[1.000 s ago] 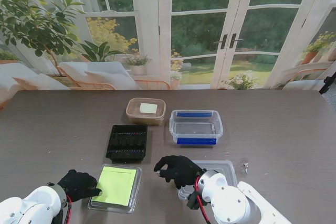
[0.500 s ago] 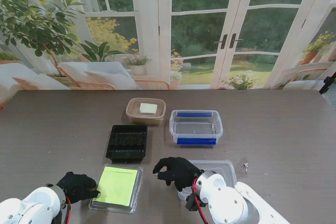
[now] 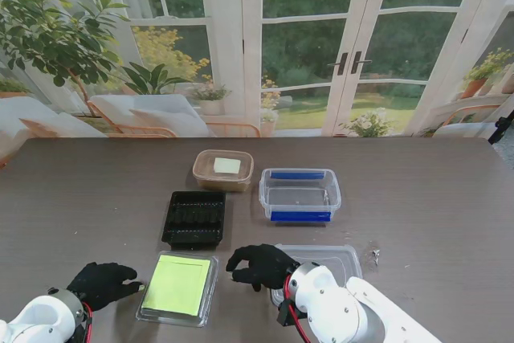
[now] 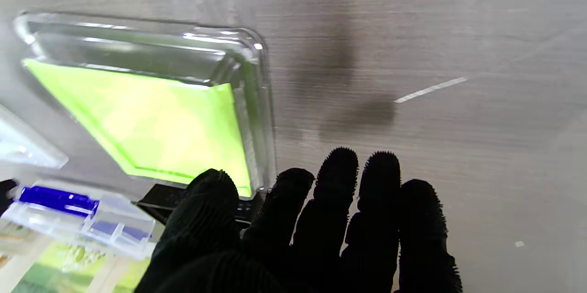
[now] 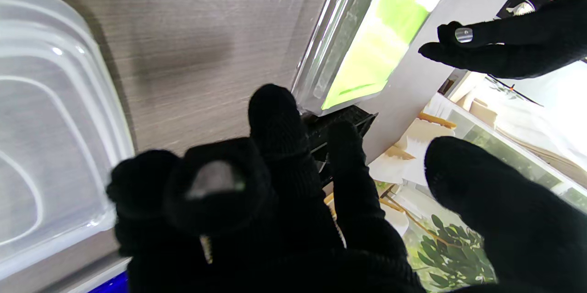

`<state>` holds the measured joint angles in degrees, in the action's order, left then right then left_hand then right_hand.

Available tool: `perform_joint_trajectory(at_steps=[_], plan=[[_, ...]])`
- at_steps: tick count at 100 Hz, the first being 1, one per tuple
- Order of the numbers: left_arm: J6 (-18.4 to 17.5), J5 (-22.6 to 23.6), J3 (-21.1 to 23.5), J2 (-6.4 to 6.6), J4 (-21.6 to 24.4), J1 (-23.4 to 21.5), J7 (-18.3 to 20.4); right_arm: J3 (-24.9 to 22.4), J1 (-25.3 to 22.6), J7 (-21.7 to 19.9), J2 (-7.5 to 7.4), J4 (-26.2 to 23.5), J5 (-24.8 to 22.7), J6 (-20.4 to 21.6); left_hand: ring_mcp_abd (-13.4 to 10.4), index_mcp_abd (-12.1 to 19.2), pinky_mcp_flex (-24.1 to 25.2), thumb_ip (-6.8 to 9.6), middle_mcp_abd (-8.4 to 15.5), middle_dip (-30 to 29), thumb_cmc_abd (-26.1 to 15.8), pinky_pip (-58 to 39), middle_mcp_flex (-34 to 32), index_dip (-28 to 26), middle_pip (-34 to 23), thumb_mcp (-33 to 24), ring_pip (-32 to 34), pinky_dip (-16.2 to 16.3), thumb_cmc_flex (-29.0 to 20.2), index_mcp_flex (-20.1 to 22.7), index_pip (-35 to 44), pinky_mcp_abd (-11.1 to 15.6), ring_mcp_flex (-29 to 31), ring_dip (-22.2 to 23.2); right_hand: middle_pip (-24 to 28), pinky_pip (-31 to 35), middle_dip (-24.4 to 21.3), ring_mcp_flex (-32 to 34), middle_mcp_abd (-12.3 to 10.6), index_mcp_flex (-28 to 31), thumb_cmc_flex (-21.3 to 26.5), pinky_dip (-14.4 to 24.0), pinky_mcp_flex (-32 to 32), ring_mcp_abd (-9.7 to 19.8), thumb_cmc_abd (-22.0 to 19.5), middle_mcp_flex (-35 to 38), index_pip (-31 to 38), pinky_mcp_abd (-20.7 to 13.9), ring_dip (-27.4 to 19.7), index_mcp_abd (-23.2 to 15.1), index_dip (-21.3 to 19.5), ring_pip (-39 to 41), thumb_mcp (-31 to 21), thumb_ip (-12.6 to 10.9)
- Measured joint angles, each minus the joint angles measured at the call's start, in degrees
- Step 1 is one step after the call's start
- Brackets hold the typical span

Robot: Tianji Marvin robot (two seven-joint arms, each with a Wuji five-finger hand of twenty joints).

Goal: Pair container bodies with their lids

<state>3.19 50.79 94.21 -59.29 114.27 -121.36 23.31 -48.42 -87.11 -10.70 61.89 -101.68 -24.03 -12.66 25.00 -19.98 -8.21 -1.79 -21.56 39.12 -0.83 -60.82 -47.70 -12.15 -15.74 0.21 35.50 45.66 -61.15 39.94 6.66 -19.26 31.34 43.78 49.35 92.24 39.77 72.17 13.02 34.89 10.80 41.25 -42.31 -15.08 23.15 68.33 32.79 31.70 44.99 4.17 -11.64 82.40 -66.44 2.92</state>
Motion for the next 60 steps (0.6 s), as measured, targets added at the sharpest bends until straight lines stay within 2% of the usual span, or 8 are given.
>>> perform_joint_trajectory(at_steps=[10, 15, 22, 28, 35, 46, 48, 60], plan=[[0.8, -6.4, -0.3, 0.07, -1.3, 1.1, 0.4, 1.5, 1.4, -0.3, -0.04, 0.5, -0.6, -0.6, 0.7, -0.1, -4.0, -0.08, 0.0, 10.8, 0.1, -10.6, -3.9, 0.0, -7.2, -0.2, 12.1, 4.9, -3.1, 2.0, 0.8, -1.7, 4.7, 7.6, 3.3, 2.4, 2.5, 0.7, -1.7, -0.3, 0.7, -0.1, 0.0, 2.1, 0.0, 0.9, -0.7, 0.0, 2.4, -0.1, 0.0, 4.5, -0.1, 0.0], [1.1, -7.3, -0.7, 0.13, -2.0, 2.0, 1.1, 2.5, 2.2, -0.5, -0.05, 0.9, -0.8, -0.8, 0.7, -0.4, -6.7, -0.03, 0.4, 16.3, 1.3, -14.1, -5.4, -0.3, -11.5, -1.6, 17.6, 7.1, -4.4, 3.4, 1.3, -2.3, 6.9, 10.5, 4.6, 3.5, 3.7, 1.1, -2.5, -0.3, 0.7, -1.3, 0.0, 3.2, 0.0, 1.5, -0.7, 0.0, 3.6, -0.7, 0.0, 6.4, -0.3, 0.0], [1.5, -7.5, -1.0, 0.22, -2.7, 3.3, 2.6, 3.4, 3.4, -0.8, -0.03, 1.7, -1.0, -1.0, 0.1, -1.0, -10.0, 0.23, 1.1, 22.6, 2.7, -17.5, -6.9, -0.4, -17.1, -4.2, 24.1, 10.4, -5.3, 4.6, 1.8, -2.5, 9.5, 13.8, 6.4, 5.6, 5.5, 1.3, -3.6, -0.3, 2.2, -1.5, 0.0, 4.4, 0.2, 2.3, -0.7, -0.1, 5.0, -1.0, 0.0, 8.8, -3.0, 0.3], [2.0, -9.7, -1.3, 0.33, -3.3, 4.1, 2.9, 3.9, 4.1, -1.1, 0.0, 2.2, -1.1, -1.2, -0.4, -1.7, -11.9, 0.13, 1.1, 26.2, 3.8, -19.8, -7.5, -0.4, -21.0, -5.5, 28.2, 12.7, -5.3, 4.3, 1.9, -3.1, 11.7, 15.8, 7.7, 7.7, 6.8, 1.4, -4.7, -0.3, 2.2, -2.1, 0.2, 5.5, 0.2, 2.9, -0.7, -2.2, 6.2, -1.3, 0.0, 10.4, -2.8, 0.0], [2.7, -12.3, -1.7, 0.49, -3.8, 4.9, 2.9, 4.7, 5.1, -1.5, -0.03, 2.9, -1.7, -1.4, -0.8, -2.0, -13.9, 0.13, 1.5, 28.8, 3.8, -21.6, -8.2, -0.2, -24.7, -6.5, 31.5, 14.8, -5.3, 4.3, 1.9, -3.4, 13.4, 17.3, 9.5, 9.7, 8.5, 1.5, -6.4, -0.3, 2.2, -2.1, 0.3, 6.9, 0.2, 4.3, -0.7, -5.1, 7.1, -1.5, 0.0, 12.0, -4.1, 0.0], [2.4, -10.8, -2.3, 0.6, -4.5, 6.1, 3.5, 5.7, 6.3, -2.2, -0.06, 3.8, -2.6, -1.8, -1.3, -2.1, -16.1, 0.13, 2.0, 30.7, 3.8, -23.4, -9.8, 0.9, -27.7, -6.5, 34.6, 16.5, -5.3, 4.3, 1.9, -3.8, 15.4, 18.1, 11.7, 11.6, 10.1, 2.3, -8.4, -1.0, 2.2, -1.6, 0.4, 8.6, 0.8, 6.4, -0.7, -8.4, 8.8, -1.6, 0.0, 13.6, -4.2, -0.3], [2.2, -10.7, -2.4, 0.62, -4.6, 6.4, 3.6, 5.8, 6.4, -2.2, -0.06, 3.9, -2.6, -2.0, -1.3, -2.1, -16.6, 0.13, 2.1, 30.8, 3.8, -23.5, -10.3, 1.1, -28.0, -6.5, 34.8, 16.7, -5.3, 4.6, 1.9, -4.0, 16.1, 18.1, 12.2, 11.9, 10.2, 2.3, -8.4, -0.9, 2.2, -1.4, 0.4, 8.7, 0.9, 6.4, -0.6, -8.6, 9.0, -1.6, 0.0, 13.9, -5.8, -0.5], [2.1, -11.8, -2.9, 0.79, -5.4, 7.5, 4.1, 7.0, 7.2, -2.6, -0.21, 4.2, -2.8, -2.9, -1.3, -2.2, -17.5, 0.13, 2.2, 31.3, 3.8, -24.1, -11.2, 1.9, -28.5, -6.5, 35.5, 16.8, -5.2, 4.8, 1.9, -4.5, 16.7, 18.1, 12.4, 13.0, 10.8, 2.4, -9.6, -0.9, 2.8, -1.3, 0.5, 9.4, 1.0, 7.9, -0.6, -10.9, 9.9, -1.7, 0.2, 15.0, -5.5, -0.6]])
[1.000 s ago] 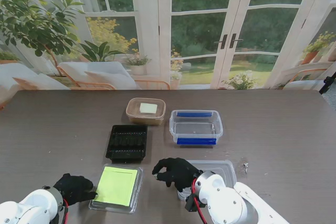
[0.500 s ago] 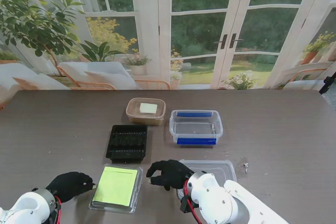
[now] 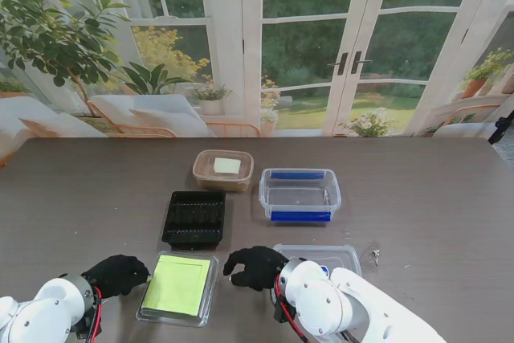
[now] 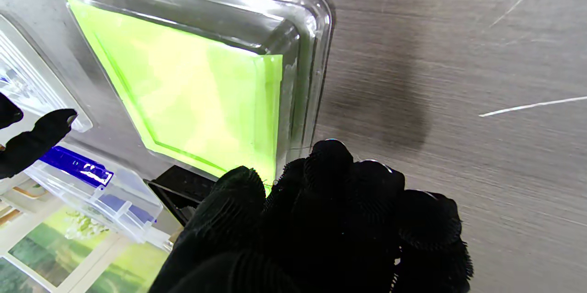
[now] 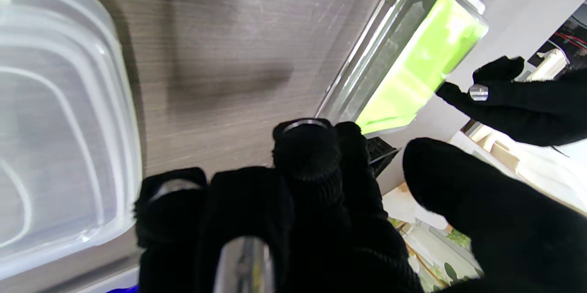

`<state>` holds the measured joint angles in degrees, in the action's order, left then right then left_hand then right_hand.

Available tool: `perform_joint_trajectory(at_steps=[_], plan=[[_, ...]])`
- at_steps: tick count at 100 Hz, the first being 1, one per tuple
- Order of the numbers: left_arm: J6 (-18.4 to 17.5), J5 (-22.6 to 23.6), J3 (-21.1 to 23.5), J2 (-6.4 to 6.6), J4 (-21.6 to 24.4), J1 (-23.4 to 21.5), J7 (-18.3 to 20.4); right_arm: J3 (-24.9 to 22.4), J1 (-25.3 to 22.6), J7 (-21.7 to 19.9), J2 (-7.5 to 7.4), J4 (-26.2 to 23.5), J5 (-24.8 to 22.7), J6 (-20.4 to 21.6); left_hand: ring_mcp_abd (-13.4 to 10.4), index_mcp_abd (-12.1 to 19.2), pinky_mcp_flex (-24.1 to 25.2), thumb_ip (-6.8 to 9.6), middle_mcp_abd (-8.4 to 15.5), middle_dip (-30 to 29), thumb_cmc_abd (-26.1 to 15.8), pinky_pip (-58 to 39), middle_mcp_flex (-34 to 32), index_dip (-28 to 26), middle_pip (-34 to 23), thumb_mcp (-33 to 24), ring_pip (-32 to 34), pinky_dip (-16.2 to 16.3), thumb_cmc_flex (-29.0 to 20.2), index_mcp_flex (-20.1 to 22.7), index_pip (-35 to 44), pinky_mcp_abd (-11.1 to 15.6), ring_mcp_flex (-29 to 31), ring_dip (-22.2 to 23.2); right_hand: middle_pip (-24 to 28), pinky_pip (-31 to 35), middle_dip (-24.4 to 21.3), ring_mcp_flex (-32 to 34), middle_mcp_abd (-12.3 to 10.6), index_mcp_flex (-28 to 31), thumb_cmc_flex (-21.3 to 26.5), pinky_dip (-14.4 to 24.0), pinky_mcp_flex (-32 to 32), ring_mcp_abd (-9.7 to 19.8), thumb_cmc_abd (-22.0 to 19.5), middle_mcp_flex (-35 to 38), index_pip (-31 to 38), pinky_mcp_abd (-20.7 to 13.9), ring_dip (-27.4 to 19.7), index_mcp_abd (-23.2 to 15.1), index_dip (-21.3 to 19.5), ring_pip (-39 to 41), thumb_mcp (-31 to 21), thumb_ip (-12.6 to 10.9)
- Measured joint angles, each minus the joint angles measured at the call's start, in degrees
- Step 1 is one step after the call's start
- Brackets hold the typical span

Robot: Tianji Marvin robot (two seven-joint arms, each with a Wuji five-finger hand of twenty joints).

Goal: Pair container bodies with their lids

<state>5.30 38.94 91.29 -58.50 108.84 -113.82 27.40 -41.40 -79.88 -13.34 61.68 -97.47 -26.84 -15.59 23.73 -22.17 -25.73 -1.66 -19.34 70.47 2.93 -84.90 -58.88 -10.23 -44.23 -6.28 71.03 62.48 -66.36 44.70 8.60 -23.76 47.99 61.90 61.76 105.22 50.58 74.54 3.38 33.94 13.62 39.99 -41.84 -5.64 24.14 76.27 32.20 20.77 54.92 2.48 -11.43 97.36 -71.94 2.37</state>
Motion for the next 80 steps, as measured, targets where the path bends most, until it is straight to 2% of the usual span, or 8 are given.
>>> perform_joint_trajectory(at_steps=[22, 35, 80], plan=[[0.8, 0.1, -0.6, 0.15, -0.3, 0.7, 0.5, 2.2, 0.9, -0.2, -0.12, 0.0, -1.0, -1.3, 0.1, -0.7, 0.6, 0.0, -0.2, -0.9, -0.1, 0.0, 0.0, 0.1, 2.4, 0.0, -0.3, 0.0, 0.0, 0.0, 0.0, -0.2, -0.2, -0.1, 0.0, 0.5, 0.1, 0.0, -0.5, 0.0, 0.0, 1.2, 0.0, 0.6, 0.0, 0.6, -0.5, -1.2, 0.6, 0.0, 0.4, 0.4, 0.0, 0.0], [1.8, 0.0, -0.9, 0.4, -0.2, 0.9, 2.6, 4.0, 1.5, 0.2, -0.1, 0.0, -1.1, -1.8, 0.2, -0.8, 0.7, 0.0, -0.3, -1.5, -0.2, 0.0, 0.0, 0.2, 3.0, 0.0, -0.5, 0.0, 0.0, -0.1, 0.0, -0.2, -0.2, -0.1, 0.0, 0.6, 0.1, 0.0, -0.7, 0.0, 0.0, 1.2, 0.0, 0.8, 0.0, 0.7, -1.1, -1.9, 0.6, -0.5, 0.5, 0.4, 0.0, -0.5], [2.6, -2.3, -2.7, 0.61, -1.6, 2.0, 2.5, 7.1, 2.9, 1.7, 0.78, 0.6, -0.6, -4.0, 0.8, -2.4, 1.3, -0.01, -1.0, -1.6, -0.7, 0.6, 0.3, 1.3, 3.8, 1.3, -1.5, -0.1, 0.0, -0.8, 0.0, -0.7, -0.7, -0.1, 0.0, 0.9, 0.1, 0.0, -0.7, -0.6, 0.0, 1.2, 0.0, 0.8, -0.1, 0.7, -1.9, -1.9, 0.6, -0.5, 0.5, 0.5, 0.1, -0.5]])
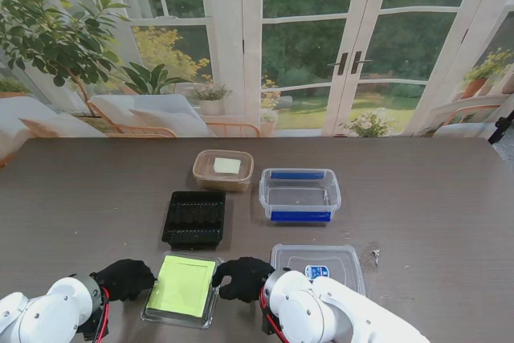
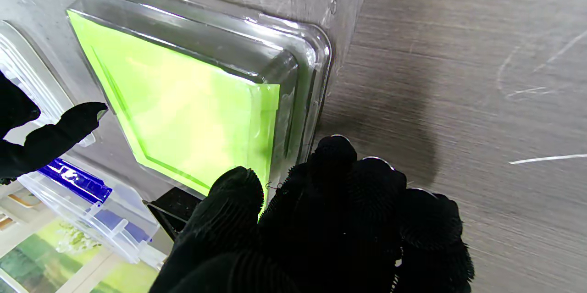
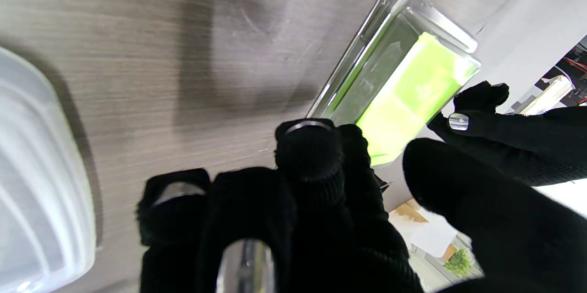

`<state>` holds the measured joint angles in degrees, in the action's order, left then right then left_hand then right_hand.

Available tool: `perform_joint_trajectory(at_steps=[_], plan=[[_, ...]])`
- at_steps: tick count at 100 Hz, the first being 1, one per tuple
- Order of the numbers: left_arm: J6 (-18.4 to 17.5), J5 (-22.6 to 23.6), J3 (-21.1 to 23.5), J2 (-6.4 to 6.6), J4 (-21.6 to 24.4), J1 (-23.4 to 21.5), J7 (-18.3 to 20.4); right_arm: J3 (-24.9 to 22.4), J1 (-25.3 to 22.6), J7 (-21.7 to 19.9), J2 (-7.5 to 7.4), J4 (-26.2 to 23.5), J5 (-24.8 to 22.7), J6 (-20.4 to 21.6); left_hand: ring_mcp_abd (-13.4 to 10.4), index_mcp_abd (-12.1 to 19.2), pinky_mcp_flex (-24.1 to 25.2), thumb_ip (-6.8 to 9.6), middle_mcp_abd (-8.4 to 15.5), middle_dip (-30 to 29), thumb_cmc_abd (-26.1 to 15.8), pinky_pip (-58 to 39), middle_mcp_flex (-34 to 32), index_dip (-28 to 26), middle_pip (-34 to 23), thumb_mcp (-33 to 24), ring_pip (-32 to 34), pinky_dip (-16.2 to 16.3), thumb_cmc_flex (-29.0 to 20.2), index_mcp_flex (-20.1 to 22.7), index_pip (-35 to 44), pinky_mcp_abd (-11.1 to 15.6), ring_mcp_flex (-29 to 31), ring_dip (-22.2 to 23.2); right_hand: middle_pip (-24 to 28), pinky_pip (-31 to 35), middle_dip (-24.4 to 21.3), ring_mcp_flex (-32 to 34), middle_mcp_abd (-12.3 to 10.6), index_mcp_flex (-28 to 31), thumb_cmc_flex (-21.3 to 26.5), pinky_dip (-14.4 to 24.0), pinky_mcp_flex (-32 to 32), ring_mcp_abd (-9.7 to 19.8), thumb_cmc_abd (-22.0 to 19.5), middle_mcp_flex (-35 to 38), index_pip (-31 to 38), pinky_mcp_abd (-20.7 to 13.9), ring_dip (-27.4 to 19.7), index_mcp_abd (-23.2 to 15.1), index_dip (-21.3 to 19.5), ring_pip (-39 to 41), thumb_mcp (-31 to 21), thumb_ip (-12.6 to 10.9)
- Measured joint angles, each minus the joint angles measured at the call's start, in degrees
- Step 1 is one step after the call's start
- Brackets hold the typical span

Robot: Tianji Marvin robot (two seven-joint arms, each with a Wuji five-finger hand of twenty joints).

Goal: Pair container bodies with their lids

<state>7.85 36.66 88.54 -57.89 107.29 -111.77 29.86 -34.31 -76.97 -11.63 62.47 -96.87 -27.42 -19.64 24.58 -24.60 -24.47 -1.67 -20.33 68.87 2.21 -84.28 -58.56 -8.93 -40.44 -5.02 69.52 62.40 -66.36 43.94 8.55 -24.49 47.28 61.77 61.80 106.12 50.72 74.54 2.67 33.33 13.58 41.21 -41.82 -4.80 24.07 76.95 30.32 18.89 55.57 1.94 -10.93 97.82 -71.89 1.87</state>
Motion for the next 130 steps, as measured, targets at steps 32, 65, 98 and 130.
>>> perform_joint_trajectory(at_steps=[32, 65, 98, 130], plan=[[0.9, 0.7, 1.2, 0.19, 2.7, -1.8, 2.5, 1.1, 0.6, 0.4, 0.38, 0.7, 0.1, -0.9, 0.0, 0.3, 0.0, 0.0, -0.1, -0.5, -0.5, 0.0, 0.0, 0.3, 0.0, 1.6, 0.0, 0.0, 0.0, 0.0, -0.2, -0.1, 0.0, 0.0, 0.0, 0.0, 0.0, 0.0, 0.0, -0.6, -1.6, 0.0, 0.0, 0.0, -0.1, 0.0, 0.8, 0.0, 0.0, 1.0, 0.0, 0.0, 0.1, 0.0], [1.8, 0.9, 0.8, 0.64, 4.5, -2.3, 4.4, 1.3, 0.6, 0.7, 0.53, 1.1, 0.4, -1.8, 0.0, -0.3, 0.0, 0.0, -0.1, -0.6, -0.6, 0.0, -0.1, -0.6, 0.0, 2.0, 0.0, 0.0, 0.0, 0.1, 0.1, -0.1, 0.1, 0.0, 0.0, 0.0, 0.0, 0.0, 0.0, -1.2, -1.7, 0.0, 0.0, 0.0, -0.1, 0.0, 2.3, 0.0, 0.0, 2.4, 0.0, 0.1, 0.1, 0.0], [2.4, -0.2, -1.0, 1.09, 3.8, -0.1, 5.6, 2.0, 1.1, 1.9, 1.05, 2.4, 1.9, -2.0, 0.5, -2.1, -0.2, 0.0, -1.2, -0.6, -0.6, 0.0, -0.1, -0.5, 0.0, 2.4, 0.0, 0.0, 0.0, 0.0, 0.9, -0.9, 0.2, 0.0, 0.0, 0.0, 0.0, 0.0, 0.0, -1.2, -1.7, 0.0, 0.0, 0.0, -0.1, 0.0, 4.3, 0.0, 0.0, 5.1, -0.6, 0.1, 0.1, 0.0], [3.5, -1.8, -1.7, 1.14, 3.4, 0.2, 4.4, 2.2, 1.2, 2.4, 1.26, 2.6, 2.2, -1.6, 0.6, -3.9, -2.8, 0.0, -2.6, -1.2, -0.6, -1.3, -1.0, -0.7, 0.4, 2.8, 1.4, 1.5, 0.0, 0.4, 1.7, -2.5, 1.8, 0.0, 0.0, 0.0, 0.0, 0.0, 0.0, -1.2, -1.7, 0.0, 0.0, 0.0, -0.1, 0.0, 5.4, 0.0, 0.0, 7.0, -1.0, 0.1, 0.1, 0.0]])
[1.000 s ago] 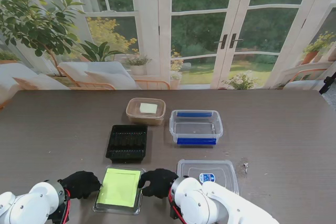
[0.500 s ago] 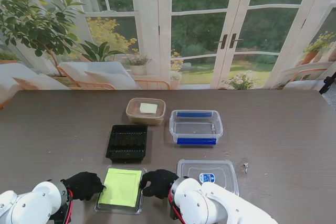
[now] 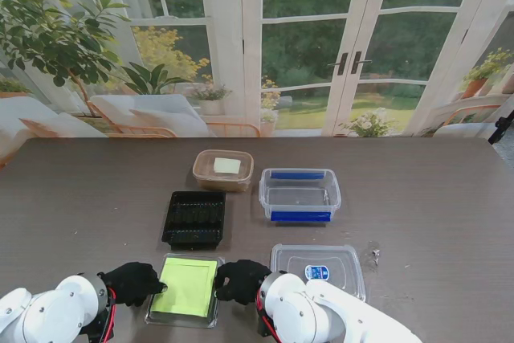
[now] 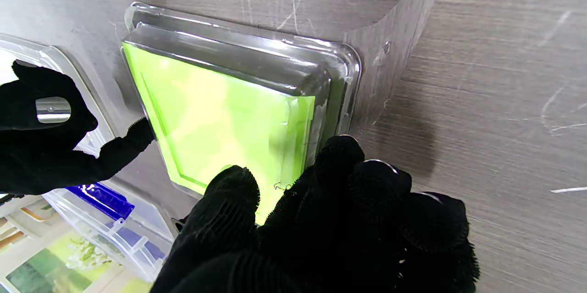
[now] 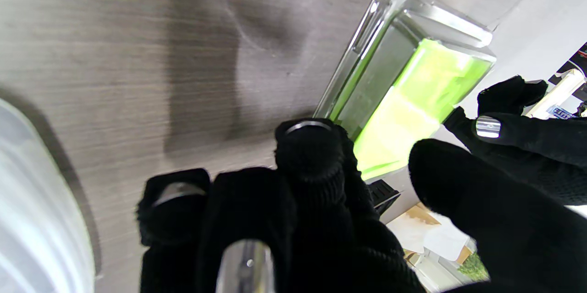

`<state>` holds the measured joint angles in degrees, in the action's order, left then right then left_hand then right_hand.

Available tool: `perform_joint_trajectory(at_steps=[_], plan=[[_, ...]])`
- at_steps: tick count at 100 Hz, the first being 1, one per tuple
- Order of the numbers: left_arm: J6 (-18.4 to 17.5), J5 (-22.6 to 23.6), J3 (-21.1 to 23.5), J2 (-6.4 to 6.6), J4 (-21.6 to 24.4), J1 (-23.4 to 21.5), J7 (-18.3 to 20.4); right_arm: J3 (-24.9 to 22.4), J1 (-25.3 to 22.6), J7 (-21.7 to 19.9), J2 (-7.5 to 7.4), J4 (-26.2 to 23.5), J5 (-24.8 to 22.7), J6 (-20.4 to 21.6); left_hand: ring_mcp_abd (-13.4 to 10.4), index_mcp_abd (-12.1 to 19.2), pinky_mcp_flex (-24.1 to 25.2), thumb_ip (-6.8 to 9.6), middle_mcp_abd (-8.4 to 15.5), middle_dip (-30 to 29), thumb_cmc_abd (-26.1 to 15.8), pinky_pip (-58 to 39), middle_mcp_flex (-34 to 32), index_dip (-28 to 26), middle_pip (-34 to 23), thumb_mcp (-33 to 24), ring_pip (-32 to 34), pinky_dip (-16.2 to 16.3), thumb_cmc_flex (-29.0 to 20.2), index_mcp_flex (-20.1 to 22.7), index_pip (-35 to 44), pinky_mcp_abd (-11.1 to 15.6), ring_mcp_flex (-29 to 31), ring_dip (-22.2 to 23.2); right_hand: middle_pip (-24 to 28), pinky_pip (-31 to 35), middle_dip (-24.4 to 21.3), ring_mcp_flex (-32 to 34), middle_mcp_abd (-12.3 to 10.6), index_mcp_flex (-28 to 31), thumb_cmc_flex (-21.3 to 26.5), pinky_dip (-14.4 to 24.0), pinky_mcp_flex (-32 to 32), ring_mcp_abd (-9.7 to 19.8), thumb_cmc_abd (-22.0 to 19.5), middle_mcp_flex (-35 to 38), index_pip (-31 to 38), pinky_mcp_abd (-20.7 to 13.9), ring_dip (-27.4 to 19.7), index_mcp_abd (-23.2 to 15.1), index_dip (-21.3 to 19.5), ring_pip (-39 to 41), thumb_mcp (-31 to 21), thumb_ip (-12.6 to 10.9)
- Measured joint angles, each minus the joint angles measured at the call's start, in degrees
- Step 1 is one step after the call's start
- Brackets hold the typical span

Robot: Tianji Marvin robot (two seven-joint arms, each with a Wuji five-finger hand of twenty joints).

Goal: Pair container bodies with their lids

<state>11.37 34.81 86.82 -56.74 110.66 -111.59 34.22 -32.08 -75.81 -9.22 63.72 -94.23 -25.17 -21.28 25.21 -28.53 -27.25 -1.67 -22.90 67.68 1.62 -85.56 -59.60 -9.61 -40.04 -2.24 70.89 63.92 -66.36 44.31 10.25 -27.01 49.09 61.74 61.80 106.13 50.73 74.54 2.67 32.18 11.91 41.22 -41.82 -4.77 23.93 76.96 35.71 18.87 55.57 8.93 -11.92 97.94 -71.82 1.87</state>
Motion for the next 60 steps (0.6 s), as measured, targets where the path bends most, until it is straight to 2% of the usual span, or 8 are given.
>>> perform_joint_trajectory(at_steps=[42, 60], plan=[[0.1, -1.8, 0.2, -0.21, 0.0, -1.1, -2.3, -0.6, -0.8, 1.1, 0.45, 0.3, 1.7, 0.7, 0.0, -1.1, -2.0, 0.0, -1.1, -4.2, 0.0, -1.4, 0.0, 0.0, 5.3, 0.0, 1.3, 0.8, 0.0, -0.3, 0.4, -0.7, 1.3, 0.0, 0.0, 0.0, 0.0, 0.0, 0.0, -0.5, 0.0, 0.0, 0.0, 0.0, 0.0, 0.0, 1.3, 0.0, 0.0, 3.3, -0.6, 0.0, 0.0, 0.0], [-1.1, -2.9, 1.2, -0.53, 0.2, -2.3, -3.1, -2.2, -2.6, 1.2, 0.48, -0.3, 4.7, 1.2, 0.2, -1.5, -2.0, 0.0, -1.7, -5.4, 0.0, -1.4, 0.0, 0.0, 7.0, 0.2, 1.3, 0.8, 0.0, -0.4, -0.3, -1.1, 1.3, -0.7, 0.0, 0.0, 0.0, 0.0, 0.0, -0.6, 0.0, 0.0, 0.0, 0.0, 0.0, 0.0, 1.3, 0.5, 0.0, 5.7, -0.6, 0.0, 0.0, 0.0]])
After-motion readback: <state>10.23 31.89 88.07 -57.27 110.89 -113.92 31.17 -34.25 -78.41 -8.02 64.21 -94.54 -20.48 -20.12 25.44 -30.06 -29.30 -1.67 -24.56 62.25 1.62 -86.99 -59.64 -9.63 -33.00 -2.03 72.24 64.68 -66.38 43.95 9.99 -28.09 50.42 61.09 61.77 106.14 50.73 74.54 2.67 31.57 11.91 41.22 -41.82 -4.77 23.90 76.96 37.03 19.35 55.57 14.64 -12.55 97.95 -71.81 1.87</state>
